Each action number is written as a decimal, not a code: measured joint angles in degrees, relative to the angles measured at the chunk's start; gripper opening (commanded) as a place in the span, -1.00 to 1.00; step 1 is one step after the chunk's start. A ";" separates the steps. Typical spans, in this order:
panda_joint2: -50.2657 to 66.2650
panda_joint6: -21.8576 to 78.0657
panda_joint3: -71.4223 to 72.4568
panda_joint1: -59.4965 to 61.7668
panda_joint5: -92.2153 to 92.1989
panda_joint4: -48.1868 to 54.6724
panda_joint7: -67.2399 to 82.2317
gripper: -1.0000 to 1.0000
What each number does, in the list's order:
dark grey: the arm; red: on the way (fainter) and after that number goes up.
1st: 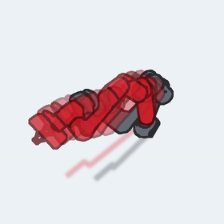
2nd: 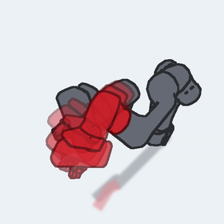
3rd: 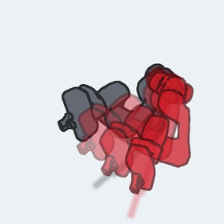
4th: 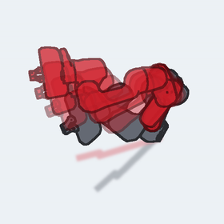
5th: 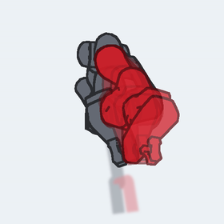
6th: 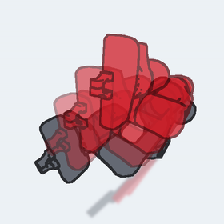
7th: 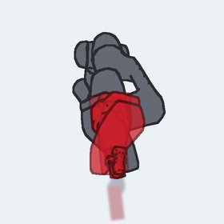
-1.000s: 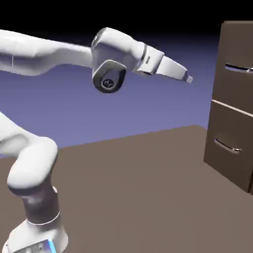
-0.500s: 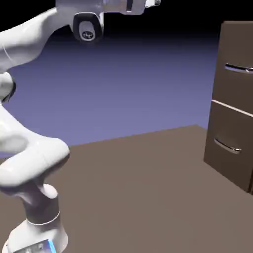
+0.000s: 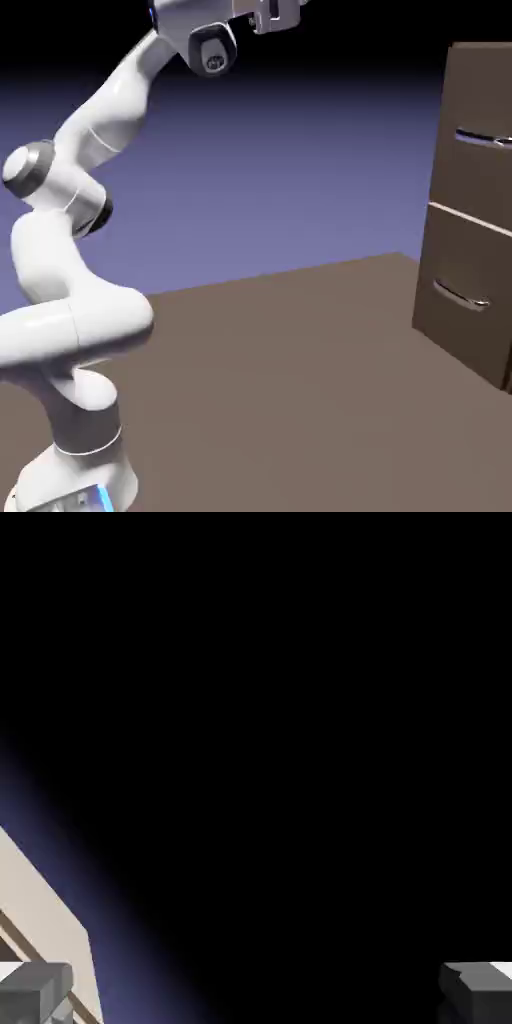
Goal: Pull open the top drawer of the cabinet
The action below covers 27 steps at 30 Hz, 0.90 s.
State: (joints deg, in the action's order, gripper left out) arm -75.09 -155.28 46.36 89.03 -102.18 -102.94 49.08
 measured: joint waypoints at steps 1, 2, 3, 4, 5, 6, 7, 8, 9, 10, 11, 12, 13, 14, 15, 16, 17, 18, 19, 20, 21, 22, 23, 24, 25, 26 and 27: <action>-0.98 0.43 1.07 2.08 -2.36 1.34 2.12 0.00; -1.96 0.87 2.15 4.15 -4.73 2.69 4.24 0.00; -2.95 1.30 3.22 6.23 -7.09 4.03 6.36 0.00; -3.93 1.73 4.29 8.31 -9.46 5.37 8.47 0.00; -4.91 2.17 5.36 10.38 -11.82 6.72 10.59 0.00; -5.89 2.60 6.44 12.46 -14.19 8.06 12.71 0.00; -6.87 3.03 7.51 14.54 -16.55 9.41 14.83 0.00; -7.86 3.47 8.58 16.61 -18.92 10.75 16.95 0.00; -8.84 3.90 9.66 18.69 -21.28 12.09 19.07 0.00; -9.82 4.33 10.73 20.76 -23.65 13.44 21.19 0.00; -10.80 4.77 11.80 22.84 -26.01 14.78 23.31 0.00; -11.79 5.20 12.88 24.92 -28.38 16.12 25.42 0.00; -12.77 5.63 13.95 26.99 -30.74 17.47 27.54 0.00; -13.75 6.07 15.02 29.07 -33.11 18.81 29.66 0.00; -14.73 6.50 16.09 31.15 -35.47 20.16 31.78 0.00; -15.71 6.94 17.17 33.22 -37.84 21.50 33.90 0.00; -16.70 7.37 18.24 35.30 -40.20 22.84 36.02 0.00; -17.41 7.68 19.02 36.81 -41.92 23.82 37.56 0.00; -17.41 7.68 19.02 36.81 -41.93 23.82 37.56 0.00; -17.21 7.02 18.89 38.12 -41.50 25.90 36.63 0.00; -17.01 6.36 18.76 39.44 -41.07 27.97 35.69 0.00; -16.82 5.70 18.62 40.75 -40.64 30.05 34.74 0.00; -16.62 5.04 18.49 42.06 -40.21 32.12 33.80 0.00; -16.42 4.38 18.35 43.37 -39.77 34.20 32.86 0.00; -16.22 3.71 18.22 44.69 -39.34 36.28 31.92 0.00; -16.02 3.05 18.08 46.00 -38.91 38.35 30.98 0.00; -15.82 2.39 17.95 47.31 -38.48 40.43 30.04 0.00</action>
State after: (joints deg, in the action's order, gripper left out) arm -90.91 -152.89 64.31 136.34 -140.66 -62.51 79.13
